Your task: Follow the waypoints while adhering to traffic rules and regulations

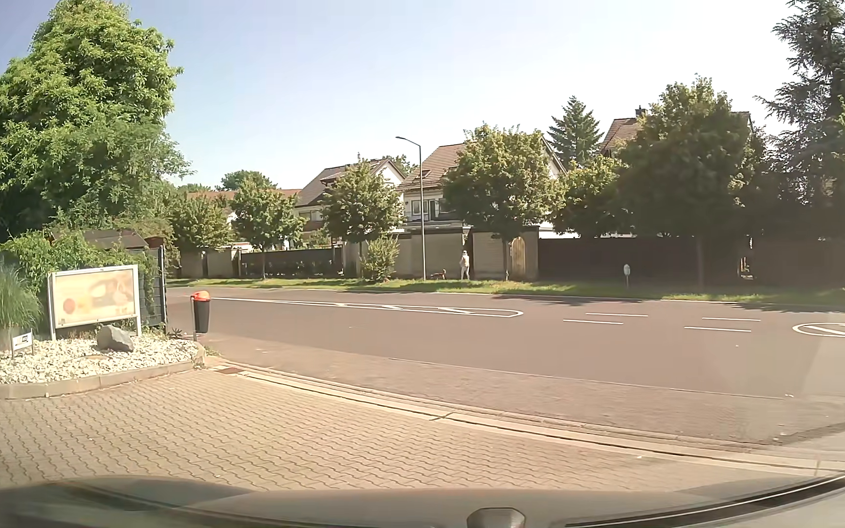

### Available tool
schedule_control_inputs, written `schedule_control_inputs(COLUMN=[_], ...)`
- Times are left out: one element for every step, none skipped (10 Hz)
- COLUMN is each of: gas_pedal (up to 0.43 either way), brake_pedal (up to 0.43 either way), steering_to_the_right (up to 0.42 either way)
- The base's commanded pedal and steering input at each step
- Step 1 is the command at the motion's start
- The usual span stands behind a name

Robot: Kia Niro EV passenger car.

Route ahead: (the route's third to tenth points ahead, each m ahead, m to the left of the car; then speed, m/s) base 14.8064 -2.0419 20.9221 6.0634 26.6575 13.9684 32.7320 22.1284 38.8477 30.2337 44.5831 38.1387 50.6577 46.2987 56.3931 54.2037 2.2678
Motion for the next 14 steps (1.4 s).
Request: schedule_control_inputs(gas_pedal=[0.000, 0.000, 0.000, 0.000, 0.000, 0.000, 0.000, 0.000, 0.000, 0.000, 0.000, 0.000, 0.000, 0.000], brake_pedal=[0.250, 0.256, 0.256, 0.256, 0.256, 0.256, 0.256, 0.262, 0.262, 0.268, 0.280, 0.280, 0.293, 0.299], steering_to_the_right=[-0.143, -0.103, -0.068, -0.005, 0.076, 0.167, 0.239, 0.312, 0.371, 0.432, 0.490, 0.526, 0.566, 0.591])
